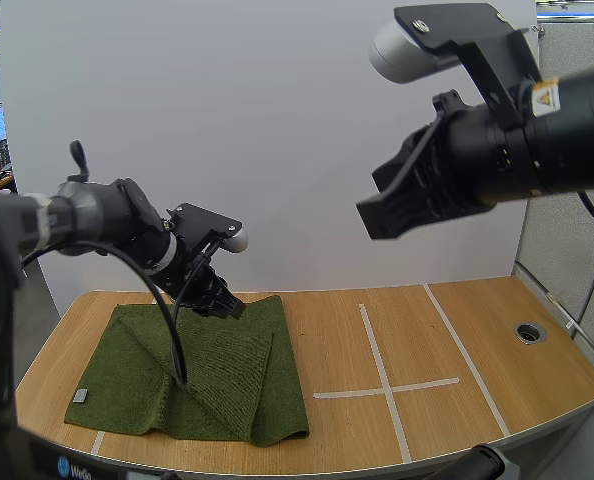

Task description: Fold the towel

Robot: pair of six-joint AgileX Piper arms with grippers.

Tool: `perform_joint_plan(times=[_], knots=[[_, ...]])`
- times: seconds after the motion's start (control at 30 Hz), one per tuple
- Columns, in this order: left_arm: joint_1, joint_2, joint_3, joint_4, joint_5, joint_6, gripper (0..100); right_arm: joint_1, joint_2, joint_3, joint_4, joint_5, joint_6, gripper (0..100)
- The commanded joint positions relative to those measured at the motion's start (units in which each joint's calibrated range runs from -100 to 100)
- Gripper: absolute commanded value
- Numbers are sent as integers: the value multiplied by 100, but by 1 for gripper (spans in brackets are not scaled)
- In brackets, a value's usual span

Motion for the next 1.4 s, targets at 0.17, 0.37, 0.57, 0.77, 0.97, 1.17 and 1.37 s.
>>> perform_joint_plan(times=[0.17,0.37,0.57,0.77,0.97,1.17,1.37], knots=[[-754,1377,-594,-91,-854,-37,77,-92,-592,921,-192,0,-33,0],[-934,2314,-1379,679,-979,-716,77,-92,-607,1278,-232,0,-33,0],[-934,3068,-1915,801,-941,-729,77,-123,-607,1294,-236,0,-33,0],[-934,3586,-2107,853,-1136,-729,77,-161,-607,1294,-236,0,-33,0],[-934,3768,-2137,853,-1434,-729,77,-174,-607,1294,-246,0,-33,0],[-934,3931,-2137,853,-1532,-729,77,-193,-607,1294,-259,0,-33,0],[-934,3944,-2137,853,-1532,-729,77,-193,-607,1294,-259,0,-33,0]])
